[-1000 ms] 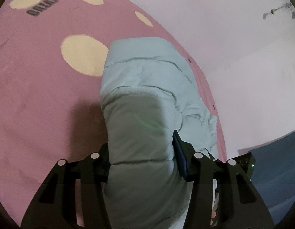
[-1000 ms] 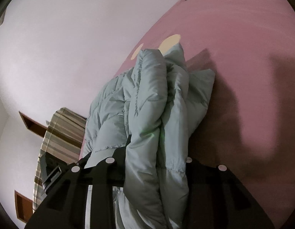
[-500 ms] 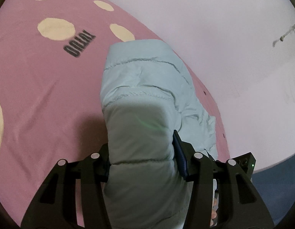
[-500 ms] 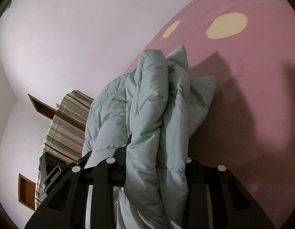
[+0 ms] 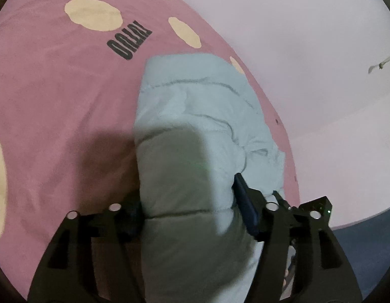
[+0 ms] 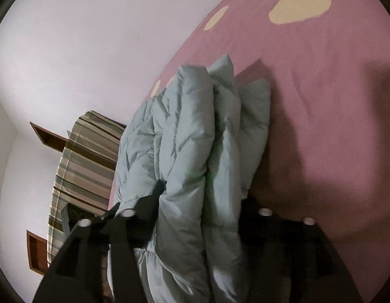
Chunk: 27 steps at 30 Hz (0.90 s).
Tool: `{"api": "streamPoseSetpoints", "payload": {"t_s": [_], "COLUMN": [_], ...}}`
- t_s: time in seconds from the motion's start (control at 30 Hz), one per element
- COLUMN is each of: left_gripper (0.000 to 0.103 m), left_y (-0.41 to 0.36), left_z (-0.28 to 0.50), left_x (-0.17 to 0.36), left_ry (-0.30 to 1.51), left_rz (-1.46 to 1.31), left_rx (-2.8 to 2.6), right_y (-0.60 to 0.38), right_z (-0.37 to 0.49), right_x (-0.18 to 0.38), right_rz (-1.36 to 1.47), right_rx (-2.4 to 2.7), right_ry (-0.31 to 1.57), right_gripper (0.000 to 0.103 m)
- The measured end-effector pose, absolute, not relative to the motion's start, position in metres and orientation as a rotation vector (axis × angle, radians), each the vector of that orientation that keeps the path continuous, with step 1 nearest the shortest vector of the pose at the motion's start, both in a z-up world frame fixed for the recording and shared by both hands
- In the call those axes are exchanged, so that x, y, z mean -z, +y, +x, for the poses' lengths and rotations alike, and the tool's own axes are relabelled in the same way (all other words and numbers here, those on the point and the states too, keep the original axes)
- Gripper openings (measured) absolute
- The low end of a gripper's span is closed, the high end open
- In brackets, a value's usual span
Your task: Fold large clothes
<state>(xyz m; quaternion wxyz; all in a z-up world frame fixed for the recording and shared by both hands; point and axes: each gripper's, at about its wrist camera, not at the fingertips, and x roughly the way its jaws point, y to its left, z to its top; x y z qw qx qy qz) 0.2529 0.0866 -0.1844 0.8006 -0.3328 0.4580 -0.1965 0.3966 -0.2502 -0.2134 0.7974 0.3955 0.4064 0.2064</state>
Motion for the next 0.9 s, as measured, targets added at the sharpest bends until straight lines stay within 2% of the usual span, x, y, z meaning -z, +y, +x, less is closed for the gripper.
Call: {"api": "streamPoseSetpoints", "payload": {"t_s": [0.07, 0.13, 0.47, 0.5, 0.53, 0.6, 0.63, 0.67, 0.73, 0.87, 0.9], "left_gripper": [0.074, 0.074, 0.075, 0.07, 0.066, 0.056, 0.054, 0.05, 0.049, 0.05, 0.051], "left_y": [0.096, 0.104, 0.097, 0.095, 0.094, 0.09, 0.089, 0.088, 0.086, 0.085, 0.085], "left_z": [0.26, 0.271, 0.32, 0.323, 0.325, 0.329, 0.329, 0.33, 0.332, 0.333, 0.332], "left_x": [0.183, 0.181, 0.197, 0.198, 0.199, 0.202, 0.202, 0.203, 0.205, 0.203, 0.201], "left_ry": [0.962, 0.942, 1.006, 1.016, 1.023, 1.036, 1.039, 1.043, 1.051, 1.046, 1.04], "left_rz": [-0.721, -0.709, -0.722, -0.71, -0.704, -0.689, -0.681, -0.673, -0.664, -0.644, -0.641], "left_rx": [0.422, 0.397, 0.375, 0.361, 0.355, 0.356, 0.355, 0.356, 0.352, 0.36, 0.365], "right_y": [-0.257, -0.269, -0.286, -0.283, -0.279, -0.272, -0.271, -0.271, -0.273, -0.273, -0.273], "right_z": [0.396, 0.403, 0.456, 0.459, 0.461, 0.466, 0.467, 0.467, 0.466, 0.464, 0.461], "right_x": [0.207, 0.204, 0.225, 0.225, 0.224, 0.227, 0.231, 0.234, 0.239, 0.24, 0.237], "right_rz": [0.837, 0.848, 0.969, 0.959, 0.941, 0.942, 0.951, 0.952, 0.958, 0.985, 0.991], "right_rx": [-0.434, -0.412, -0.381, -0.378, -0.366, -0.372, -0.372, -0.37, -0.365, -0.371, -0.371], "right_ry": [0.853, 0.831, 0.871, 0.875, 0.884, 0.912, 0.926, 0.932, 0.934, 0.932, 0.931], "right_gripper": [0.067, 0.07, 0.07, 0.066, 0.049, 0.031, 0.026, 0.024, 0.023, 0.023, 0.026]}}
